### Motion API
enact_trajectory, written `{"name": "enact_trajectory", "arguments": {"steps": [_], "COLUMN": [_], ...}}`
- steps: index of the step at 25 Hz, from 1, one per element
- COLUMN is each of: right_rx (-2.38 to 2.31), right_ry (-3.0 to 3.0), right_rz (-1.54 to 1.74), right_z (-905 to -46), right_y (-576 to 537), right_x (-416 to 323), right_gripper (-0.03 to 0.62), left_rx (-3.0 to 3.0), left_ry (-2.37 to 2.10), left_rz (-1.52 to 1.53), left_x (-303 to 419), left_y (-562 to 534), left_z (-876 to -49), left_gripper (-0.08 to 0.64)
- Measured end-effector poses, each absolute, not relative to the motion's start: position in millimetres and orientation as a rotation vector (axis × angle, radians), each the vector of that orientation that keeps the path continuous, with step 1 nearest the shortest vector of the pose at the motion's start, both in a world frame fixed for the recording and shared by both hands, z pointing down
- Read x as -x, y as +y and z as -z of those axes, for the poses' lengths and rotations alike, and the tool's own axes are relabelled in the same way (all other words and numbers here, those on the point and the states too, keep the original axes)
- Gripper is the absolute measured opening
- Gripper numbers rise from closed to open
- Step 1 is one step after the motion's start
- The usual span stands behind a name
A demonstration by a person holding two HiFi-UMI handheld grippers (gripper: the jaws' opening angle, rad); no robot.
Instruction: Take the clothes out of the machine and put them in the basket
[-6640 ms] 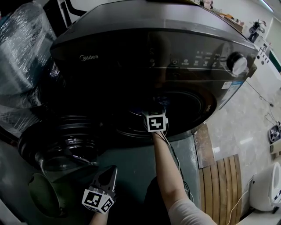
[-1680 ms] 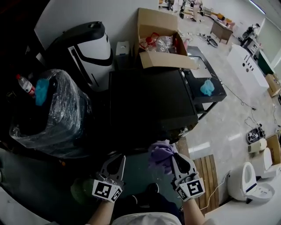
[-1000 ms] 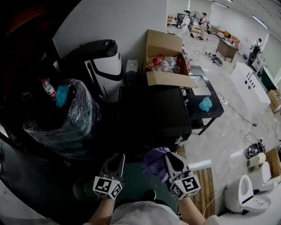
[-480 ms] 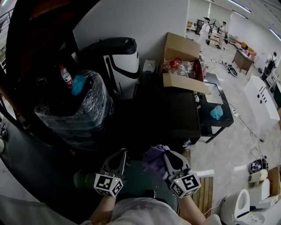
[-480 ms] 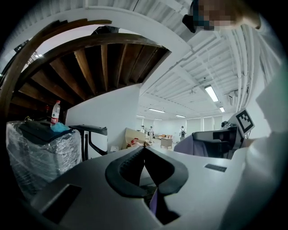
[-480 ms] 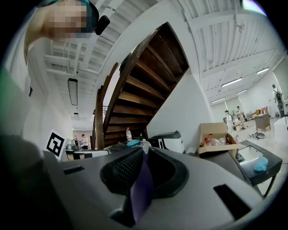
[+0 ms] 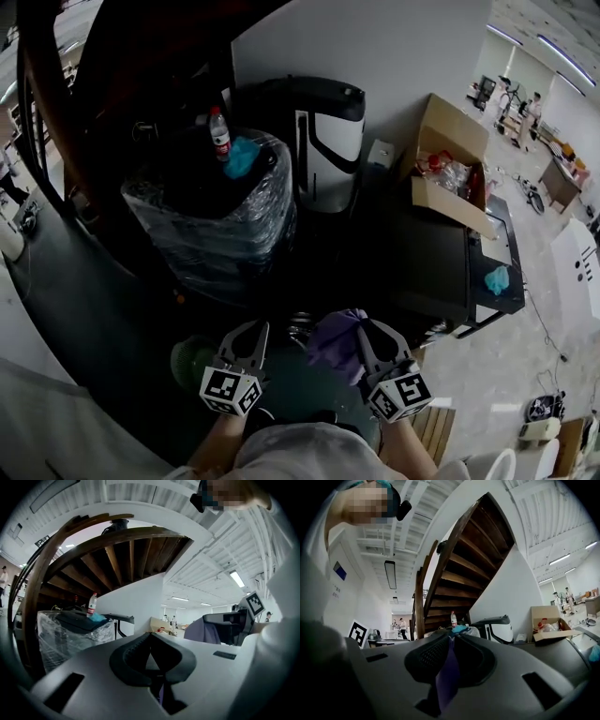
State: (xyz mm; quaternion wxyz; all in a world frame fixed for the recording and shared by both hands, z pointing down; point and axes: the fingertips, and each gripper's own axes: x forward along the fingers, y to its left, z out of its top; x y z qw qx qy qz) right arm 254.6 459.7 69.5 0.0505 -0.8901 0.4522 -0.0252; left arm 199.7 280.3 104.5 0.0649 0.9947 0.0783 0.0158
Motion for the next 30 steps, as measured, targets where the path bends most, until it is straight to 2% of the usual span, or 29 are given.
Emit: {"name": "enact_trajectory", "arguments": {"steps": [15,23,30], "right_rx": [2.382,2.105,1.858], "right_ry": [1.834,2.169,2.399], "right_rz": [0.079,0.110,0.169], "right_z": [-66.8,-71.1,-86.2], "right_y": [192.9,81.8,18.3], "right_x": [-168.5,-103.6,-62.7], "right_gripper": [0.048,0.048,0.049], "left_rx": [-3.009,-2.906,-2.809], "left_ry": [-0.316,-0.735,-1.034], "left_rz": [0.019,0.040,0.030], "left_x": [-53.2,47.4,100.8], "left_y": [43.6,-25.0,-48.6], "left_z": [-107.7,-118.6,-126.9], "left_gripper": [0.021,0.021,0.021]}}
